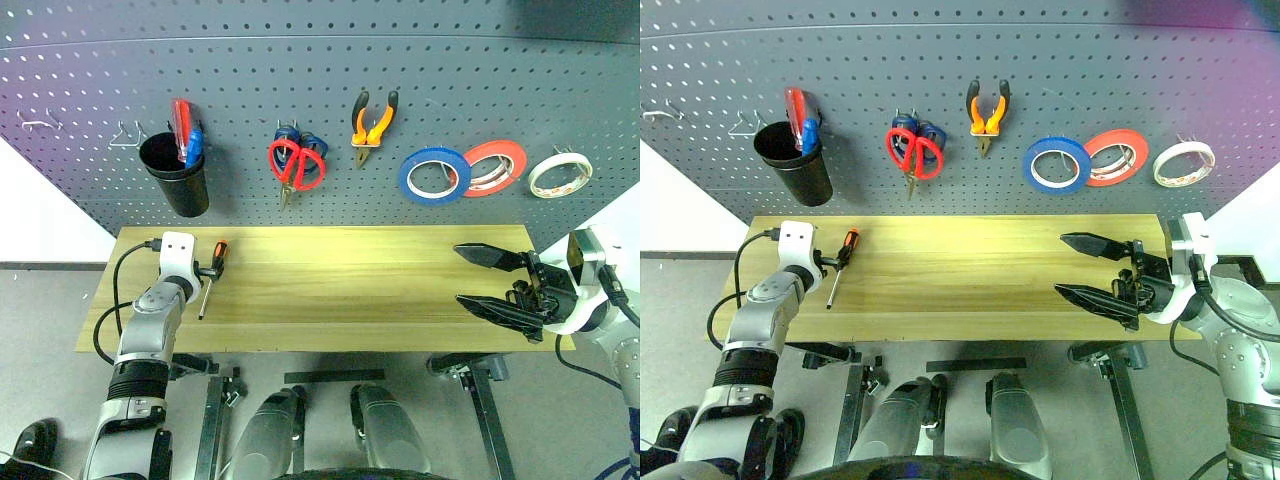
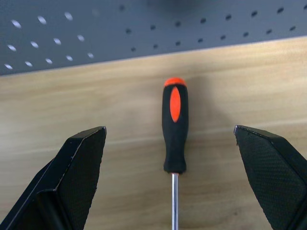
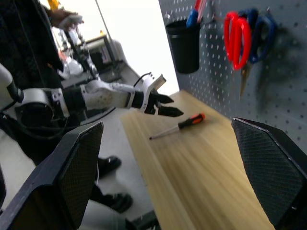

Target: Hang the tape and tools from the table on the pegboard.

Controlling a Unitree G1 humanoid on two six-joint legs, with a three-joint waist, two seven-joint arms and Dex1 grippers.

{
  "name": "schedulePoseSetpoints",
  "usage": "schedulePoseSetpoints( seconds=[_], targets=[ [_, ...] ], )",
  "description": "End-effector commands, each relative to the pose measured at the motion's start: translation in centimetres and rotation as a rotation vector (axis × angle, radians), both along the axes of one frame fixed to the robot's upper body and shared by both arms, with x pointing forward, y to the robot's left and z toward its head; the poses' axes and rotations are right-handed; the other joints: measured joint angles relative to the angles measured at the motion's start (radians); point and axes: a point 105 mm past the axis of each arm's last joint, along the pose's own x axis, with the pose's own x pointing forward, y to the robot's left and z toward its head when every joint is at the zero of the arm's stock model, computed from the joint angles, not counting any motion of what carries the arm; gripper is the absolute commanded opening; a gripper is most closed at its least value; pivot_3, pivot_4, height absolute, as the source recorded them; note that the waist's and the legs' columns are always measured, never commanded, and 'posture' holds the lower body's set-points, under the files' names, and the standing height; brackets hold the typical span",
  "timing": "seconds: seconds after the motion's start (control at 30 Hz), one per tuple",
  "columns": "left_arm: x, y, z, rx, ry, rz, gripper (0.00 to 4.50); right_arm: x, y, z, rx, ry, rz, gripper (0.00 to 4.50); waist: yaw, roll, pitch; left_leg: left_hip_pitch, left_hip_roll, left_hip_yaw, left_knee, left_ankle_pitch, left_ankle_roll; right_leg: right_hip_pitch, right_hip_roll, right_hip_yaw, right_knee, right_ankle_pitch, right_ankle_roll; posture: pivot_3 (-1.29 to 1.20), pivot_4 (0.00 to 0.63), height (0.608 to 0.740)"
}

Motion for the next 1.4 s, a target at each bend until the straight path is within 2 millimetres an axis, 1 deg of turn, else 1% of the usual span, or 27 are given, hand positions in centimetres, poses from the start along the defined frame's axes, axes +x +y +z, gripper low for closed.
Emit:
schedulePoseSetpoints(
  seconds=[0.03,0.1,0.23,0.33,0.5,0.6,0.7,0.87,1.07,1.17,1.4],
  targets=[
    [0.2,0.0,0.9,0.008,-0.032,-0.016,4.48,-0.9,0.0,1.1,-0.011,-0.039,-0.002,4.5,0.001,-0.001,0.006,-0.001,0.0,0.0,0.0,0.0,0.0,-0.001,0.0,0.0,0.0,0.0,0.0,-0.18,0.316,0.74],
    [0.1,-0.1,0.7,0.009,-0.026,-0.021,4.48,-1.3,0.1,1.2,-0.011,-0.033,-0.007,4.5,0.001,-0.002,0.014,-0.003,0.0,0.0,0.0,0.0,0.0,-0.002,0.0,0.0,-0.001,0.0,0.0,-0.18,0.321,0.74],
    [0.0,-0.1,0.6,0.021,-0.017,-0.029,4.48,-2.0,0.1,1.2,-0.019,-0.024,-0.017,4.5,0.0,-0.004,0.021,-0.012,0.0,0.0,0.0,0.0,0.001,-0.012,0.0,0.0,0.0,0.0,0.0,-0.19,0.336,0.74],
    [0.6,-0.1,0.4,0.029,-0.009,-0.039,4.48,-2.5,0.1,0.9,-0.024,-0.007,-0.027,4.5,0.0,-0.005,0.03,-0.013,0.0,0.0,0.0,0.0,0.001,-0.013,0.0,0.0,0.001,0.0,0.0,-0.2,0.341,0.74],
    [0.9,0.0,0.4,0.043,-0.011,-0.052,4.48,-3.6,-0.1,1.2,-0.032,0.011,-0.038,4.5,-0.002,-0.005,0.042,-0.014,0.0,0.002,0.0,0.0,0.001,-0.014,-0.001,0.001,0.0,0.0,0.0,-0.22,0.356,0.74],
    [1.3,0.2,0.4,0.051,-0.012,-0.054,4.48,-4.2,-0.1,1.1,-0.042,0.028,-0.05,4.5,-0.002,-0.009,0.049,-0.015,0.0,0.002,0.0,0.0,0.002,-0.015,-0.001,0.001,0.0,0.0,0.0,-0.24,0.365,0.74],
    [1.5,0.4,0.3,0.066,-0.01,-0.061,4.48,-4.7,0.0,1.4,-0.037,0.039,-0.062,4.5,-0.004,-0.009,0.058,-0.015,0.001,0.003,-0.001,0.0,0.002,-0.016,-0.001,0.001,0.0,0.0,0.0,-0.25,0.373,0.74],
    [2.0,0.5,0.1,0.068,-0.008,-0.067,4.48,-5.3,-0.2,1.2,-0.043,0.063,-0.084,4.5,-0.004,-0.013,0.073,-0.015,0.001,0.005,-0.001,-0.001,0.002,-0.017,-0.002,0.002,-0.001,0.0,0.0,-0.26,0.386,0.74],
    [2.2,0.1,-0.5,0.055,0.002,-0.082,4.48,-5.8,-0.3,1.2,-0.047,0.082,-0.094,4.5,-0.005,-0.015,0.085,-0.016,0.001,0.008,-0.004,-0.001,0.002,-0.02,-0.002,0.003,-0.001,0.0,0.0,-0.28,0.396,0.74],
    [2.1,0.0,-0.8,0.059,0.011,-0.082,3.95,-5.9,-0.3,1.2,-0.048,0.085,-0.098,4.5,-0.005,-0.016,0.087,-0.016,0.002,0.01,-0.005,-0.001,0.002,-0.021,-0.003,0.003,-0.002,0.0,0.0,-0.28,0.397,0.74],
    [1.8,0.1,-1.4,0.043,0.027,-0.053,1.58,-5.9,-0.5,1.3,-0.051,0.089,-0.11,4.5,-0.007,-0.016,0.093,-0.015,0.004,0.015,-0.005,-0.001,0.003,-0.021,-0.004,0.004,-0.001,0.0,0.0,-0.29,0.403,0.74]
  ],
)
